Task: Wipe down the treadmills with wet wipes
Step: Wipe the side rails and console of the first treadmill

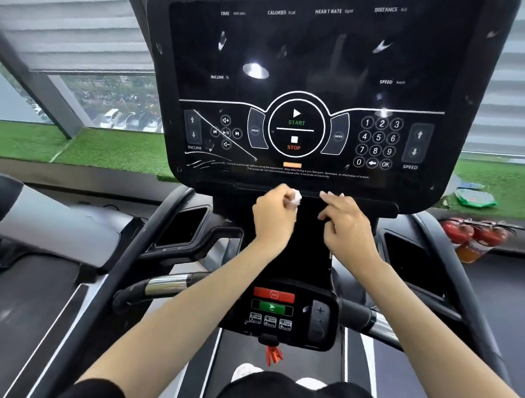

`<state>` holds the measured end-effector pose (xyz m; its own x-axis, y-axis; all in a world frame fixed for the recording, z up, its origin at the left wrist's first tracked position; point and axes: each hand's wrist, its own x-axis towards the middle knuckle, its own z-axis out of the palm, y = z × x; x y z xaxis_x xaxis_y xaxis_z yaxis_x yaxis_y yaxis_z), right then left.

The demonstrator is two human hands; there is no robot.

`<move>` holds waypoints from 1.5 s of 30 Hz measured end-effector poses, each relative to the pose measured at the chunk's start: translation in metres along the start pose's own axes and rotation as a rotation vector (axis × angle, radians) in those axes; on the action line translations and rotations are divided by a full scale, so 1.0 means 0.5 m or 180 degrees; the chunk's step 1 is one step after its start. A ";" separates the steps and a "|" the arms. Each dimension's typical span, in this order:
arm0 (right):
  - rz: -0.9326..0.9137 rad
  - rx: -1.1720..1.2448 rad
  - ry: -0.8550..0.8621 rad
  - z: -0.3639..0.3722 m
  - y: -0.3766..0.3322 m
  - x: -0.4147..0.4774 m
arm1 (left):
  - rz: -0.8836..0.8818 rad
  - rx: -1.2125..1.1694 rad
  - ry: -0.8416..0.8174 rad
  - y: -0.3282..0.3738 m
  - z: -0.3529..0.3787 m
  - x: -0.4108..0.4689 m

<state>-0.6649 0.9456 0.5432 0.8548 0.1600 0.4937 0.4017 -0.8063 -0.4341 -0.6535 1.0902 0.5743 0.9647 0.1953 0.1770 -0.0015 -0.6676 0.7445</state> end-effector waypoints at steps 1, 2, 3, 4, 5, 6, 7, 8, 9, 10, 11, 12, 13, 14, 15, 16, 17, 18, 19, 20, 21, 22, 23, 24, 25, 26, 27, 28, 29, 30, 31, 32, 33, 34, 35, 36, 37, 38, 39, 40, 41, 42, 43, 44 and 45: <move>0.0041 0.0027 -0.0028 -0.002 0.001 0.000 | 0.0097 -0.0069 -0.0107 0.020 0.021 -0.012; 0.0058 0.0046 -0.0040 -0.003 0.001 -0.001 | 0.0158 -0.0143 -0.0191 0.031 0.035 -0.021; 0.0060 0.0064 -0.0045 -0.005 0.002 -0.001 | 0.0185 -0.0183 -0.0245 0.034 0.040 -0.024; 0.0058 0.0082 -0.0047 -0.005 0.002 0.000 | 0.0167 -0.0149 -0.0265 0.028 0.035 -0.022; 0.0054 0.0096 -0.0051 -0.004 0.003 0.002 | 0.0148 -0.0069 -0.0219 0.015 0.024 -0.016; 0.0051 0.0103 -0.0072 -0.002 0.005 0.003 | 0.0118 0.0016 -0.0133 -0.005 0.011 -0.008; 0.0047 0.0108 -0.0093 0.000 0.006 0.003 | 0.0045 0.0085 -0.0056 -0.026 -0.006 -0.001; 0.0040 0.0115 -0.0099 0.002 0.008 0.003 | -0.0069 0.0120 -0.0011 -0.042 -0.021 0.005; 0.0029 0.0125 -0.0095 0.003 0.008 0.001 | -0.0185 0.0131 0.0013 -0.051 -0.028 0.010; 0.0020 0.0127 -0.0086 0.004 0.008 0.000 | -0.0238 0.0135 0.0031 -0.050 -0.027 0.011; 0.0020 0.0124 -0.0074 0.004 0.007 0.000 | -0.0198 0.0139 0.0025 -0.038 -0.017 0.009; 0.0038 0.0127 -0.0076 0.003 0.005 0.000 | -0.0106 0.0123 -0.0055 -0.021 0.000 0.004; 0.0070 0.0132 -0.0084 0.002 0.004 0.001 | 0.0002 0.0096 -0.0185 -0.004 0.019 -0.004; 0.0094 0.0133 -0.0091 0.000 0.003 0.000 | 0.0099 0.0071 -0.0297 0.008 0.035 -0.013; 0.0097 0.0129 -0.0091 -0.001 0.003 0.000 | 0.0158 0.0045 -0.0364 0.010 0.042 -0.017; 0.0086 0.0131 -0.0093 -0.002 0.002 0.000 | 0.0163 0.0038 -0.0393 0.003 0.040 -0.014; 0.0072 0.0137 -0.0099 -0.002 0.002 0.000 | 0.0129 0.0048 -0.0365 -0.009 0.029 -0.007; 0.0069 0.0145 -0.0112 -0.002 0.003 0.000 | 0.0057 0.0073 -0.0280 -0.028 0.012 0.003; 0.0075 0.0149 -0.0125 -0.001 0.003 0.000 | -0.0069 0.0106 -0.0161 -0.047 -0.008 0.012; 0.0076 0.0143 -0.0121 0.001 0.004 0.000 | -0.0223 0.0128 -0.0045 -0.062 -0.028 0.019; 0.0071 0.0136 -0.0110 0.003 0.004 0.000 | -0.0363 0.0147 0.0055 -0.070 -0.042 0.024; 0.0074 0.0129 -0.0107 0.004 0.004 0.000 | -0.0446 0.0178 0.0141 -0.068 -0.048 0.023; 0.0081 0.0120 -0.0108 0.005 0.003 -0.001 | -0.0458 0.0221 0.0178 -0.054 -0.044 0.019; 0.0086 0.0106 -0.0119 0.004 0.003 -0.001 | -0.0397 0.0246 0.0141 -0.033 -0.031 0.012; 0.0093 0.0081 -0.0157 0.003 0.002 -0.001 | -0.0293 0.0230 0.0030 -0.009 -0.011 0.004; 0.0094 0.0047 -0.0208 -0.001 0.002 0.002 | -0.0164 0.0167 -0.0121 0.016 0.010 -0.007; 0.0093 0.0011 -0.0263 -0.006 0.002 0.005 | -0.0049 0.0082 -0.0261 0.036 0.026 -0.016; 0.0088 -0.0020 -0.0300 -0.015 0.001 0.009 | 0.0022 0.0004 -0.0367 0.047 0.034 -0.020; 0.0083 -0.0036 -0.0305 -0.025 0.001 0.011 | 0.0053 -0.0066 -0.0439 0.049 0.032 -0.018; 0.0064 -0.0031 -0.0227 -0.035 0.005 0.011 | 0.0049 -0.0119 -0.0457 0.041 0.023 -0.012; 0.0046 -0.0002 -0.0062 -0.046 0.013 0.008 | 0.0035 -0.0138 -0.0409 0.025 0.010 -0.004; 0.0063 0.0046 0.0142 -0.056 0.023 -0.001 | -0.0024 -0.0113 -0.0305 0.003 -0.005 0.005; 0.0166 0.0095 0.0321 -0.066 0.036 -0.013 | -0.0124 -0.0098 -0.0172 -0.018 -0.021 0.012; 0.0342 0.0129 0.0469 -0.076 0.050 -0.025 | -0.0230 -0.0118 -0.0054 -0.033 -0.035 0.017; 0.0555 0.0167 0.0561 -0.084 0.064 -0.035 | -0.0291 -0.0144 0.0021 -0.038 -0.041 0.018; 0.0740 0.0198 0.0597 -0.089 0.074 -0.041 | -0.0309 -0.0149 0.0041 -0.030 -0.038 0.017; 0.0854 0.0217 0.0570 -0.091 0.082 -0.045 | -0.0274 -0.0146 0.0000 -0.013 -0.026 0.013; 0.0870 0.0204 0.0512 -0.092 0.085 -0.048 | -0.0176 -0.0140 -0.0102 0.012 -0.009 0.006; 0.0838 0.0158 0.0436 -0.092 0.087 -0.050 | -0.0042 -0.0120 -0.0234 0.039 0.014 -0.002; 0.0814 0.0120 0.0360 -0.092 0.089 -0.052 | 0.0105 -0.0093 -0.0363 0.065 0.038 -0.010; 0.0843 0.0130 0.0274 -0.093 0.091 -0.054 | 0.0227 -0.0084 -0.0479 0.089 0.058 -0.020; 0.0882 0.0186 0.0185 -0.097 0.094 -0.057 | 0.0314 -0.0081 -0.0569 0.105 0.070 -0.028; 0.0901 0.0252 0.0101 -0.100 0.098 -0.060 | 0.0376 -0.0053 -0.0631 0.112 0.074 -0.032; 0.0890 0.0305 0.0032 -0.104 0.102 -0.062 | 0.0390 0.0004 -0.0658 0.107 0.071 -0.030; 0.0882 0.0363 -0.0038 -0.107 0.105 -0.062 | 0.0374 0.0061 -0.0627 0.094 0.061 -0.026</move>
<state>-0.6880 0.8677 0.5452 0.9406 -0.0500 0.3359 0.1862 -0.7512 -0.6332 -0.6583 1.0344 0.5872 0.9910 -0.0273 0.1312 -0.1135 -0.6914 0.7135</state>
